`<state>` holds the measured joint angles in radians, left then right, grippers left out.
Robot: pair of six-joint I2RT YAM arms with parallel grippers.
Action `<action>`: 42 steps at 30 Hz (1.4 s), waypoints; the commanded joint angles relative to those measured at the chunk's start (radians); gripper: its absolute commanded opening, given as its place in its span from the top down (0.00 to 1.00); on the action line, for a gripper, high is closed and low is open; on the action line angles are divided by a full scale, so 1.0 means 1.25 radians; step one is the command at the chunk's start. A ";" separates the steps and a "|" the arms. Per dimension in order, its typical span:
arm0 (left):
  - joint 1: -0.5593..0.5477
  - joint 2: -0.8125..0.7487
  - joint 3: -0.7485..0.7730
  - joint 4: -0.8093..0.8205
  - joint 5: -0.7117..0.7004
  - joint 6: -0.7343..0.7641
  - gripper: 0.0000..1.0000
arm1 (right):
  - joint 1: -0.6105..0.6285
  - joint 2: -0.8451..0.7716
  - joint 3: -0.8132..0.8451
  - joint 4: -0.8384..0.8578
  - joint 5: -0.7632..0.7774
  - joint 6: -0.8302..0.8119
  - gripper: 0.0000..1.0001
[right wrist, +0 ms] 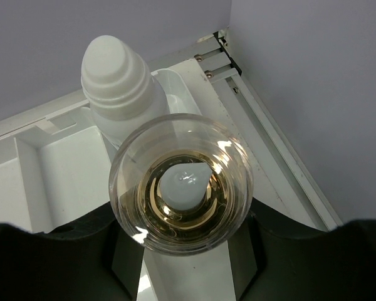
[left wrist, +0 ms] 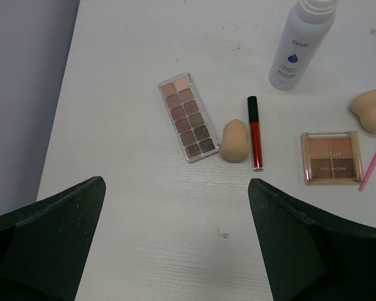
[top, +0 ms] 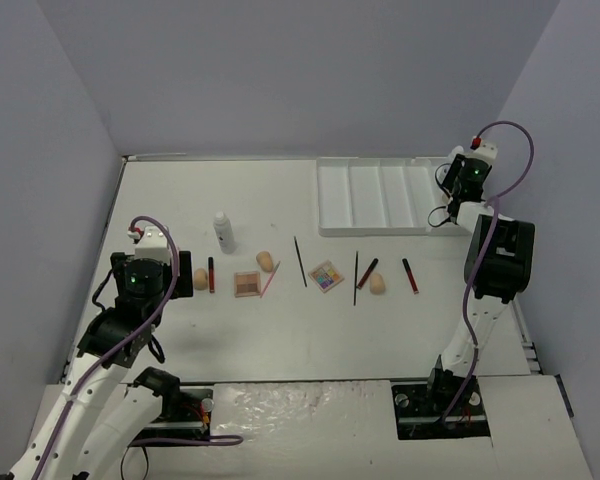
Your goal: Organize the makeup
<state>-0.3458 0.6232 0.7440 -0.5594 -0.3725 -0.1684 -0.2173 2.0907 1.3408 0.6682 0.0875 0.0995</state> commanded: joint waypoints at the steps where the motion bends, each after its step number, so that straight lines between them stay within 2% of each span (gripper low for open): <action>1: 0.002 0.012 0.037 0.043 -0.018 -0.005 0.03 | -0.003 -0.022 0.048 0.055 -0.014 -0.012 0.72; 2: 0.002 0.012 0.037 0.043 -0.019 -0.005 0.03 | -0.003 -0.022 0.049 0.050 -0.017 -0.015 0.67; 4: 0.002 0.012 0.037 0.042 -0.019 -0.005 0.03 | -0.003 -0.025 0.052 0.040 -0.022 -0.017 0.51; 6: 0.002 0.012 0.038 0.041 -0.018 -0.005 0.03 | -0.004 -0.031 0.047 0.036 -0.018 -0.017 0.42; 14: 0.002 0.015 0.043 0.038 -0.012 -0.007 0.03 | -0.003 -0.104 0.005 0.006 0.004 -0.015 0.20; 19: 0.002 0.006 0.043 0.042 -0.003 -0.011 0.03 | 0.003 -0.202 -0.053 -0.050 0.012 0.008 0.14; 21: 0.002 0.005 0.043 0.045 0.010 -0.018 0.03 | 0.011 -0.280 -0.092 -0.074 0.026 0.020 0.12; 27: 0.002 0.039 0.036 0.119 0.107 -0.069 0.03 | 0.039 -0.459 -0.178 -0.163 0.036 0.054 0.01; 33: 0.002 0.183 0.045 0.290 0.215 -0.094 0.03 | 0.059 -0.584 -0.186 -0.216 -0.048 0.112 0.00; 38: 0.002 0.339 0.076 0.413 0.250 -0.107 0.03 | 0.076 -0.661 -0.200 -0.242 -0.131 0.132 0.00; 42: 0.003 0.448 0.091 0.506 0.216 -0.102 0.03 | 0.153 -0.707 -0.210 -0.254 -0.120 0.074 0.00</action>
<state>-0.3458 1.1079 0.7718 -0.1447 -0.0933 -0.2776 -0.1093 1.2760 1.0806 0.3385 -0.0213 0.2360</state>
